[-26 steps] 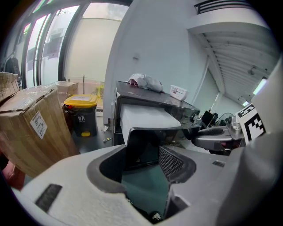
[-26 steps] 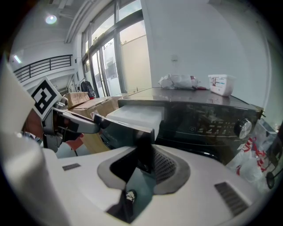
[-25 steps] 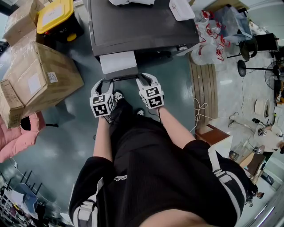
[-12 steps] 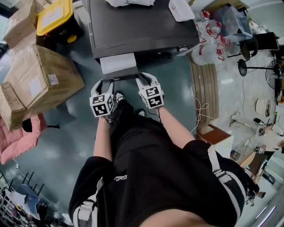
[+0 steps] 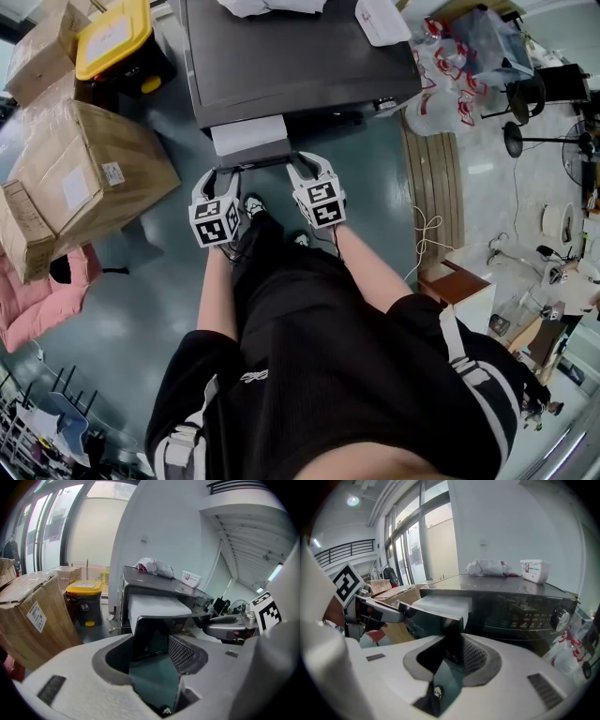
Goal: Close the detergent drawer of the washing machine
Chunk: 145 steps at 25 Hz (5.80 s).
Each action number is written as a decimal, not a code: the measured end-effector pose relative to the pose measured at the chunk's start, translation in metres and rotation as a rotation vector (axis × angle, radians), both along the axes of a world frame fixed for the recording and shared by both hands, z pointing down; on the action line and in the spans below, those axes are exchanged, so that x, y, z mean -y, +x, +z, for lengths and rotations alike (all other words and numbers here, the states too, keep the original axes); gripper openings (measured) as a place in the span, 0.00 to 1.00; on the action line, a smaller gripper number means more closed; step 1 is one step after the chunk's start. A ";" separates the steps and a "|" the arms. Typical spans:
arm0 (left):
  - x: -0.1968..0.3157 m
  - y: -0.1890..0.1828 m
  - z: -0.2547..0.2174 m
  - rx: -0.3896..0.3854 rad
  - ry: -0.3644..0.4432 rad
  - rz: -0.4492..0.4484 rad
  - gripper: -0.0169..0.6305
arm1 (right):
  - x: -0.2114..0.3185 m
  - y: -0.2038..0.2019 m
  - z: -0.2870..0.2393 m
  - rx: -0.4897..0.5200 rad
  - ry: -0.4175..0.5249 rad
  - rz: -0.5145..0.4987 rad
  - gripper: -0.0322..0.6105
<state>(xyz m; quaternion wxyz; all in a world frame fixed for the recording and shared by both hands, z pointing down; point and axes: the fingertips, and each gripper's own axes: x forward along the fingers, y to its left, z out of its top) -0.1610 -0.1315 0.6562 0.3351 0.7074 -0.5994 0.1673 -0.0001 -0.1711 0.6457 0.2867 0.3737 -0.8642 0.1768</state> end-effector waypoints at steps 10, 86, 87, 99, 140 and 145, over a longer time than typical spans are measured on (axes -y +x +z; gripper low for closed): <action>0.019 -0.008 -0.001 -0.004 -0.010 0.026 0.39 | 0.022 -0.008 -0.006 -0.014 0.027 0.033 0.20; 0.051 -0.019 -0.009 0.080 -0.007 -0.028 0.39 | 0.051 -0.017 -0.006 0.103 0.005 0.091 0.23; 0.053 -0.019 -0.009 0.081 -0.007 -0.030 0.39 | 0.053 -0.018 -0.006 0.105 0.006 0.090 0.23; 0.061 -0.025 -0.007 0.082 -0.018 -0.024 0.39 | 0.062 -0.023 -0.007 0.101 0.012 0.097 0.23; 0.078 -0.030 -0.005 0.069 -0.022 -0.030 0.39 | 0.077 -0.029 -0.003 0.110 -0.006 0.116 0.23; 0.077 -0.029 -0.006 0.071 -0.021 -0.029 0.39 | 0.077 -0.027 -0.005 0.107 -0.007 0.117 0.23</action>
